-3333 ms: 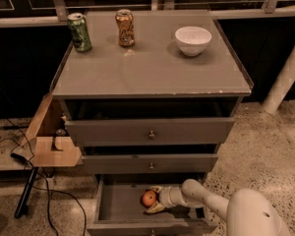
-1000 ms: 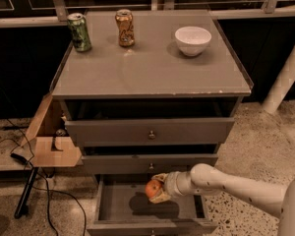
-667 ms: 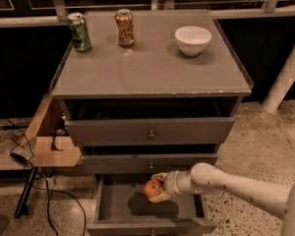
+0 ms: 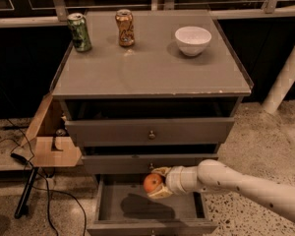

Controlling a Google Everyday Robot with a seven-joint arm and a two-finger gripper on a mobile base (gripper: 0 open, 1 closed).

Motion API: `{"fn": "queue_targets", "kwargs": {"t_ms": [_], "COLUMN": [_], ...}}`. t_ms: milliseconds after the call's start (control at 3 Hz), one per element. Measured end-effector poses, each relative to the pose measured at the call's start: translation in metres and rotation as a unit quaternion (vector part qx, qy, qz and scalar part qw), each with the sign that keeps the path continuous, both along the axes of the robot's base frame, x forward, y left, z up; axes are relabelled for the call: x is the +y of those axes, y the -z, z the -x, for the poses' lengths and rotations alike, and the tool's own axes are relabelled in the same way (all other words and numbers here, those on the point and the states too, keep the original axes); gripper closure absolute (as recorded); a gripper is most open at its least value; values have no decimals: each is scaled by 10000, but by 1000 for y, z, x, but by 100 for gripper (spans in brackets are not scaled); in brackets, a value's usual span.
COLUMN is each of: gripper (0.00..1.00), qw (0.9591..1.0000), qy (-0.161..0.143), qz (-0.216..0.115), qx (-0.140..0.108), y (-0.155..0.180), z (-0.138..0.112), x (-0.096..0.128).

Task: Pick orange from bottom drawer and place on counter

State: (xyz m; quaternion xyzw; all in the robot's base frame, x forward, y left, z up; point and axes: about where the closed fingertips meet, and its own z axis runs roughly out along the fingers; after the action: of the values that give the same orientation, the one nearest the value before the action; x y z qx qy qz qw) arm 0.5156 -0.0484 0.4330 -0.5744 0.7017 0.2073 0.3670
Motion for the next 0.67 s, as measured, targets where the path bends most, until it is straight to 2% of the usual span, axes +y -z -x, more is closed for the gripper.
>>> {"fn": "queue_targets", "kwargs": {"t_ms": [333, 667], "gripper": [100, 100], "qw": [9998, 9972], "qy": [-42, -67], "qz": [141, 468], "qx": [-144, -584], "y": [-98, -174], "z": [35, 34], "x": [14, 9]}}
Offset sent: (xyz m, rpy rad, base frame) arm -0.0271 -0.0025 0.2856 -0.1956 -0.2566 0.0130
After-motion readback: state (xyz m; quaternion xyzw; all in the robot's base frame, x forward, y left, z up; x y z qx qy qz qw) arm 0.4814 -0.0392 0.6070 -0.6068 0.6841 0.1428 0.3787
